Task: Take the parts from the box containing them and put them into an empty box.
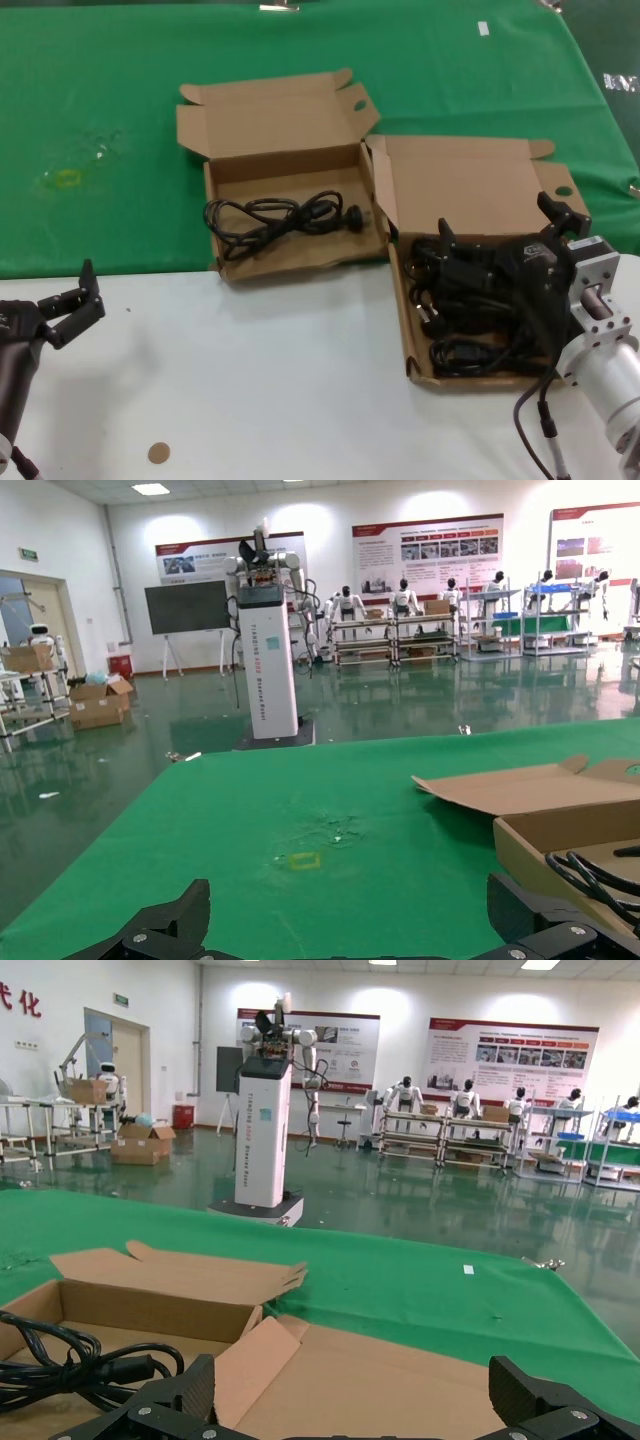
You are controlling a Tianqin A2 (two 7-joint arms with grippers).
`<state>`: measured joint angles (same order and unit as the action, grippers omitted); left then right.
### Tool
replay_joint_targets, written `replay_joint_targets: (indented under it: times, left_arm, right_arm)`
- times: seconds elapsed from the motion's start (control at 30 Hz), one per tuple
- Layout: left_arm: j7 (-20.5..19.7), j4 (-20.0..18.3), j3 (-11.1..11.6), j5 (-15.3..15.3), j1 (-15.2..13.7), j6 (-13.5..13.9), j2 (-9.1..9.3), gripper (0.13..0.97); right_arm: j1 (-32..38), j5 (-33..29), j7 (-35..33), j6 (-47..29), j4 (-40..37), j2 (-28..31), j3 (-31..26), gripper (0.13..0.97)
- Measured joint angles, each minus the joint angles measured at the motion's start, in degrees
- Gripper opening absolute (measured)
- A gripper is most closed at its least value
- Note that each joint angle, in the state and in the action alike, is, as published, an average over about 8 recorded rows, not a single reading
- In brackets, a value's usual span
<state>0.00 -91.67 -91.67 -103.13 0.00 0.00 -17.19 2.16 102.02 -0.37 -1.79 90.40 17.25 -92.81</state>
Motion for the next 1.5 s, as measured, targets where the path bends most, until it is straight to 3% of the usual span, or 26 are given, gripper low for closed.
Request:
replay_joint_targets:
  times: [1.5]
  left_arm:
    - [0.0,0.0,0.0,0.0,0.0,0.0,0.0,0.966]
  right_arm:
    - [0.0,0.0,0.0,0.0,0.0,0.0,0.0,0.966]
